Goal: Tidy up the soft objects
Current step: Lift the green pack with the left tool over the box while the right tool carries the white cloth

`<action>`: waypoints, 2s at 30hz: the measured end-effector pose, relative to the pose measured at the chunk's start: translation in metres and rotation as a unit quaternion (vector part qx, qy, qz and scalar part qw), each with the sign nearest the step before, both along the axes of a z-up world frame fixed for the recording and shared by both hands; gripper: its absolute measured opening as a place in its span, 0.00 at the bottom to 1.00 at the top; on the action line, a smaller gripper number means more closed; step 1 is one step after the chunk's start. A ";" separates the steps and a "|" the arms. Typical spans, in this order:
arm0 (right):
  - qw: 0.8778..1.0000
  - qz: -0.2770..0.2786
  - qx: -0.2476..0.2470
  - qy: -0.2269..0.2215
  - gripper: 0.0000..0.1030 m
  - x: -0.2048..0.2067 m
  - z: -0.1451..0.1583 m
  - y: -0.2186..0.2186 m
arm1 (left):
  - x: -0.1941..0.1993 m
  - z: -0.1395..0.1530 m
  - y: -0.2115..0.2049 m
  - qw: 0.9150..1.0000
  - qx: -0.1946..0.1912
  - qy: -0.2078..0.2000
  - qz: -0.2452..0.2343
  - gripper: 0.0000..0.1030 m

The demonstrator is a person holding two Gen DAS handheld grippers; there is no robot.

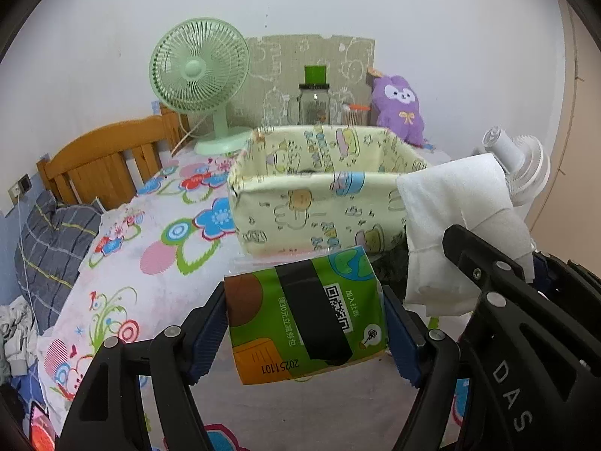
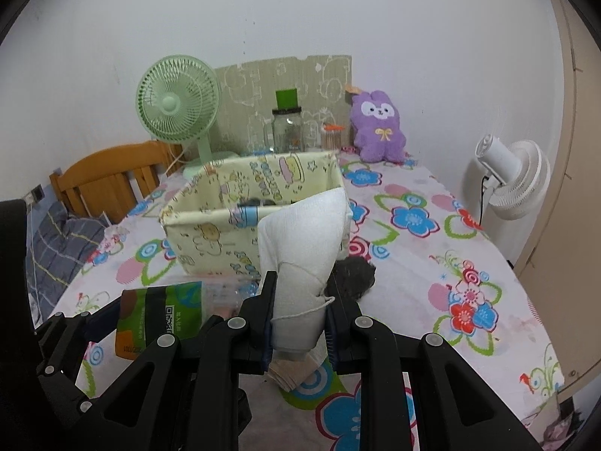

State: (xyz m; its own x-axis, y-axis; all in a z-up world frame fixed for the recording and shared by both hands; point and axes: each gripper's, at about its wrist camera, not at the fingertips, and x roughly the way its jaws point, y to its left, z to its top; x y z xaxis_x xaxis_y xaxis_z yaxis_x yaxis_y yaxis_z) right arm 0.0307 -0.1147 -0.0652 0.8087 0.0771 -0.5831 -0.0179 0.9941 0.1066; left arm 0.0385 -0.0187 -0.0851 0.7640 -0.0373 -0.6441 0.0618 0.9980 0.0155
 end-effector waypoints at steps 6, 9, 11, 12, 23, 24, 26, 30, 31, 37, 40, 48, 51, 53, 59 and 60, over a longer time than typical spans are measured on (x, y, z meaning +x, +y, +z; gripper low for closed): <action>1.000 -0.003 0.000 -0.017 0.24 -0.006 0.019 -0.001 | -0.006 0.020 0.000 1.000 0.000 -0.020 -0.003 0.75; 1.000 -0.004 -0.001 -0.025 0.24 -0.008 0.029 -0.001 | -0.008 0.028 -0.001 1.000 0.000 -0.029 -0.003 0.75; 1.000 -0.004 -0.002 -0.029 0.24 -0.009 0.035 -0.001 | -0.009 0.034 -0.002 0.999 -0.001 -0.035 -0.004 0.75; 1.000 -0.004 -0.003 -0.030 0.24 -0.009 0.038 -0.002 | -0.009 0.037 -0.002 0.999 -0.001 -0.039 -0.004 0.75; 0.999 0.000 -0.003 -0.050 0.24 -0.013 0.063 -0.003 | -0.016 0.063 -0.001 0.998 -0.002 -0.068 -0.004 0.75; 0.999 0.001 -0.002 -0.051 0.24 -0.013 0.065 -0.003 | -0.016 0.064 -0.001 0.998 -0.002 -0.070 -0.003 0.75; 0.999 0.003 -0.002 -0.051 0.24 -0.012 0.067 -0.003 | -0.017 0.066 -0.001 0.997 -0.002 -0.072 -0.001 0.75; 0.999 0.005 -0.002 -0.053 0.24 -0.011 0.070 -0.003 | -0.015 0.069 -0.001 0.997 -0.004 -0.076 0.000 0.75; 0.999 0.005 -0.001 -0.053 0.24 -0.010 0.071 -0.004 | -0.014 0.070 -0.002 0.997 -0.004 -0.077 0.000 0.75; 0.998 0.006 0.001 -0.060 0.24 -0.004 0.077 -0.004 | -0.009 0.077 -0.003 0.996 -0.005 -0.086 -0.001 0.75; 0.998 0.007 0.002 -0.062 0.24 0.001 0.079 -0.004 | -0.003 0.079 -0.002 0.996 -0.006 -0.088 0.000 0.75; 0.998 0.009 0.002 -0.065 0.24 0.018 0.082 -0.002 | 0.014 0.083 -0.001 0.996 -0.005 -0.093 0.000 0.75; 0.998 0.009 0.003 -0.065 0.24 0.025 0.083 -0.002 | 0.018 0.083 -0.001 0.996 -0.005 -0.094 0.000 0.75; 0.998 0.010 0.003 -0.064 0.24 0.031 0.083 -0.002 | 0.022 0.084 -0.001 0.996 -0.005 -0.094 0.000 0.75; 0.998 0.011 0.004 -0.061 0.24 0.048 0.082 -0.001 | 0.039 0.087 0.000 0.996 -0.006 -0.092 -0.001 0.75; 0.998 0.011 0.004 -0.061 0.24 0.050 0.082 -0.001 | 0.042 0.087 0.000 0.996 -0.005 -0.092 -0.001 0.75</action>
